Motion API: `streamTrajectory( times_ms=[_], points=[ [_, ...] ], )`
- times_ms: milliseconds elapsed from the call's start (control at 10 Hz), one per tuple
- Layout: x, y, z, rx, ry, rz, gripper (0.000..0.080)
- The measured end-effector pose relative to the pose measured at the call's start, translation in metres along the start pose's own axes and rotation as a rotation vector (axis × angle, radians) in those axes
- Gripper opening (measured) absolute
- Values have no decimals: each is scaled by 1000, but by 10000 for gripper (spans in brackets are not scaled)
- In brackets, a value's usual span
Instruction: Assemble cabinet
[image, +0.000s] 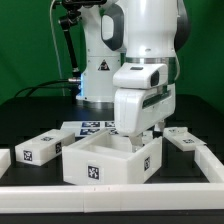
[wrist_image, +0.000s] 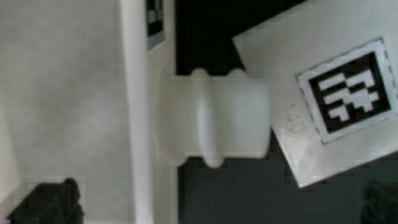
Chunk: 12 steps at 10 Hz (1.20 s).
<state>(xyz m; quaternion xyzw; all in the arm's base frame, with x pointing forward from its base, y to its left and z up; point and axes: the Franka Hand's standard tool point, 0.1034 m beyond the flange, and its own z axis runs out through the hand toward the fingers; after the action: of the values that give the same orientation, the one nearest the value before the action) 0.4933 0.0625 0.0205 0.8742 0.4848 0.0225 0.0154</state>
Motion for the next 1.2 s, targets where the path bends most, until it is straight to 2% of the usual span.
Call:
streamTrajectory(
  times_ms=[200, 300, 500, 600, 1200],
  points=[
    [0, 0, 0, 0, 0, -1, 528],
    [0, 0, 0, 0, 0, -2, 528],
    [0, 0, 0, 0, 0, -2, 168],
    [0, 0, 0, 0, 0, -2, 57],
    [-1, -1, 0, 5, -8, -42, 35]
  ],
)
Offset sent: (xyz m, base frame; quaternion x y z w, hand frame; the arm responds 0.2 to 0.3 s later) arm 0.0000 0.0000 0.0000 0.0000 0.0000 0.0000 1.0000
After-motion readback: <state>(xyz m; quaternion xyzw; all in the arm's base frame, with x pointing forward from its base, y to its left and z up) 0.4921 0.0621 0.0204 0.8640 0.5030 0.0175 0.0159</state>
